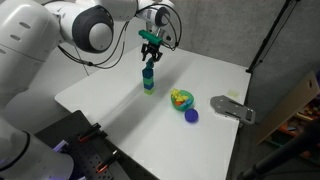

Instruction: Put the blue squeezed paper on top of the stacked toy blocks

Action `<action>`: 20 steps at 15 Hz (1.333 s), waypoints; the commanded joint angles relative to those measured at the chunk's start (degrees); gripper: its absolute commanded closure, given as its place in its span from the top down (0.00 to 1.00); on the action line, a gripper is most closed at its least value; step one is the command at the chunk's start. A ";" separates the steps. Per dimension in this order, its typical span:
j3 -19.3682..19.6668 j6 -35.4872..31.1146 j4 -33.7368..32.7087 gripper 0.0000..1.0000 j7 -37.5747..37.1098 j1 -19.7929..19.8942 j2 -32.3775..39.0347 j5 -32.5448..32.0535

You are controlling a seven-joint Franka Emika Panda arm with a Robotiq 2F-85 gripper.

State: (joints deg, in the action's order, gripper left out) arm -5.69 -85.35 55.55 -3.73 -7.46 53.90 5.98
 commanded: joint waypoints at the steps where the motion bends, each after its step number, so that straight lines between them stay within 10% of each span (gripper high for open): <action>1: 0.17 1.95 -3.01 0.99 1.23 -0.02 0.71 -0.18; 12: 3.46 -7.43 2.05 1.00 1.37 0.40 -7.14 -7.91; 20: 3.92 -14.72 19.93 1.00 2.45 0.99 -22.12 -8.44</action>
State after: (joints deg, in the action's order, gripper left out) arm -1.84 -97.75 64.29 -2.80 -6.90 40.28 -1.79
